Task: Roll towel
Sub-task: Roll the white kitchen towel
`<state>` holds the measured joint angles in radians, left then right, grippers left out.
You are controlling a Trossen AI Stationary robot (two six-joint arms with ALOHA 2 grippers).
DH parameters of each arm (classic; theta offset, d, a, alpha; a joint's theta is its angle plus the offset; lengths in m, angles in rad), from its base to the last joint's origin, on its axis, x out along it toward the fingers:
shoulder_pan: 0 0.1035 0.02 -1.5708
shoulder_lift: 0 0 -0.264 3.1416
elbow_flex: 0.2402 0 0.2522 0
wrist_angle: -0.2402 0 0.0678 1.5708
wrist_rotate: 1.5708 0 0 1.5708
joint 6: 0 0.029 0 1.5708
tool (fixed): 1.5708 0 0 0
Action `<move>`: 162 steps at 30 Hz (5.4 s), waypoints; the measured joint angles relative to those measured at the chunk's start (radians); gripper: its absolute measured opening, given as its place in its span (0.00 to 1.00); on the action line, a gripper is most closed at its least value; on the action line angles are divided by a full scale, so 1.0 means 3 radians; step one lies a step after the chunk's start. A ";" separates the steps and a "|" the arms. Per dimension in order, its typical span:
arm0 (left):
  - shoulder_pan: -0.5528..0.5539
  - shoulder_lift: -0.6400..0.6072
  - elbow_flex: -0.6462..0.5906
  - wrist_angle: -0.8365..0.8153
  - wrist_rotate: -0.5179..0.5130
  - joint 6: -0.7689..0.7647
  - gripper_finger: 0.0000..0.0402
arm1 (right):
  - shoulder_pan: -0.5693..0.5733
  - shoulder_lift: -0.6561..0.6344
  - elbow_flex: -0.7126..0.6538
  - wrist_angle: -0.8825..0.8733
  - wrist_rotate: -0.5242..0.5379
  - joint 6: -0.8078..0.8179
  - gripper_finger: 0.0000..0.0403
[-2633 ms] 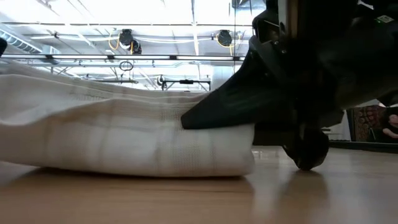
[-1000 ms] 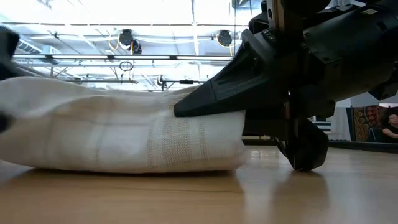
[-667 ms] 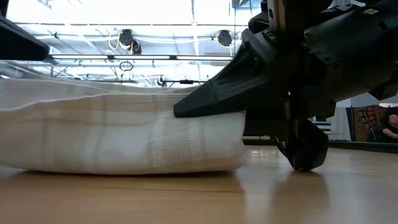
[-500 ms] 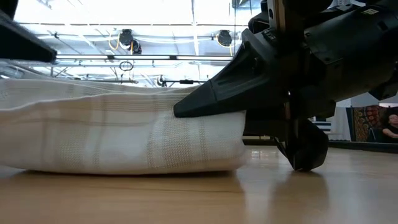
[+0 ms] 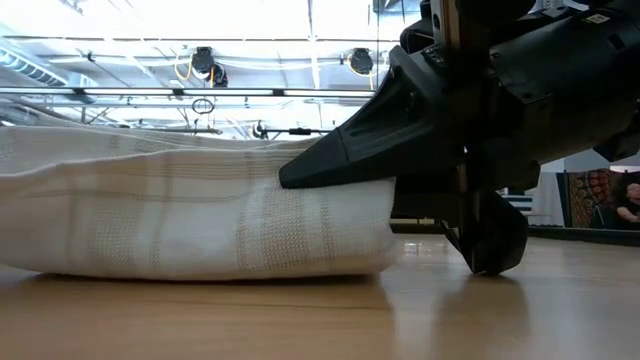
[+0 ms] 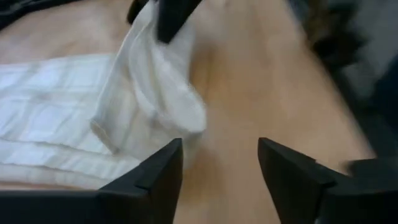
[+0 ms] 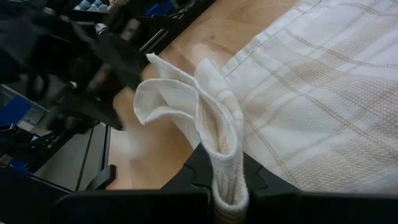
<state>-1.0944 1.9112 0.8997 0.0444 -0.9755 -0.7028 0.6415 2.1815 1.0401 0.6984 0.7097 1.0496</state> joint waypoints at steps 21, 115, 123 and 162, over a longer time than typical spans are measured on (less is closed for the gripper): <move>0.0397 0.0219 0.0000 -0.0067 -0.0777 -0.0643 0.04 | 0.0019 0.0001 -0.0001 -0.0003 -0.0176 -0.0175 0.02; 0.0473 0.0161 -0.0027 -0.0658 -0.0300 -0.0308 0.34 | -0.0053 -0.0010 0.0000 -0.0044 -0.0276 0.0255 0.02; 0.0435 -0.0123 -0.0025 -0.0624 -0.0154 -0.0501 0.03 | -0.0017 -0.0009 0.0003 -0.0052 -0.0269 0.0217 0.02; 0.0369 0.0014 -0.0024 0.0240 0.0417 -0.1165 0.09 | 0.0092 -0.0012 0.0000 0.0032 -0.1249 0.0213 0.02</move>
<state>-0.9838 1.9155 0.8925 0.1165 -0.8505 -1.0525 0.6690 2.1777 1.0402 0.7080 0.3349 1.1134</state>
